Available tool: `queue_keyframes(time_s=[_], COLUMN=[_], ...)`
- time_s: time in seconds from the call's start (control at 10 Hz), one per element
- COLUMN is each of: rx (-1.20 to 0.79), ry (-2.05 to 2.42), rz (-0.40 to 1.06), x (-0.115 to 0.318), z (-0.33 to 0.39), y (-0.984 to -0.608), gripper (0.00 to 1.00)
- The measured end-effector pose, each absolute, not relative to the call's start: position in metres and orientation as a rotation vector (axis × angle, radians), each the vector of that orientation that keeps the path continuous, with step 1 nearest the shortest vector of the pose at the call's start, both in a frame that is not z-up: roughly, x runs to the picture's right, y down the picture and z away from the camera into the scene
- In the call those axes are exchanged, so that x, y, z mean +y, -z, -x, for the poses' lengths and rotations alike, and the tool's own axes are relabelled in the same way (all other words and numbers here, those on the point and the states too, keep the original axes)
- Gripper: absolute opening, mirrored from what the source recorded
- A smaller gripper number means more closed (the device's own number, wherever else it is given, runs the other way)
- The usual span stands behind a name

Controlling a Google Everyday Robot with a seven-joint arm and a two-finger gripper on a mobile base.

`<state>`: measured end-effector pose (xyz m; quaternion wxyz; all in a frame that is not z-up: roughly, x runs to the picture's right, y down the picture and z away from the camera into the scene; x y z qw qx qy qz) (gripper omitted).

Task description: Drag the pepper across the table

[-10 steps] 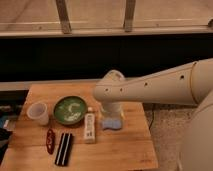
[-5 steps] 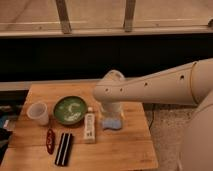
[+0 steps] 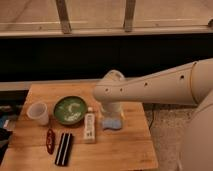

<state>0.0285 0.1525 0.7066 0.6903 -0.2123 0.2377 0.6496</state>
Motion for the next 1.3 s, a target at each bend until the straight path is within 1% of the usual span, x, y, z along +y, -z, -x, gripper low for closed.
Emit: queue_keyframes(time_s=[0.6,0.8,1.0,1.3], rx=[0.530,0.486,0.403,0.229], ry=[-1.446,-1.400,-1.327,-1.249], rz=[0.466,0.453,0.468,0.535], x=[0.152,0.151,0.157,0.172], z=[-0.029,-0.019,0.025,0.122], y=[-0.707,-0.700,-0.686,-0.663], gripper=[0.66,0.66,0.66,0.66])
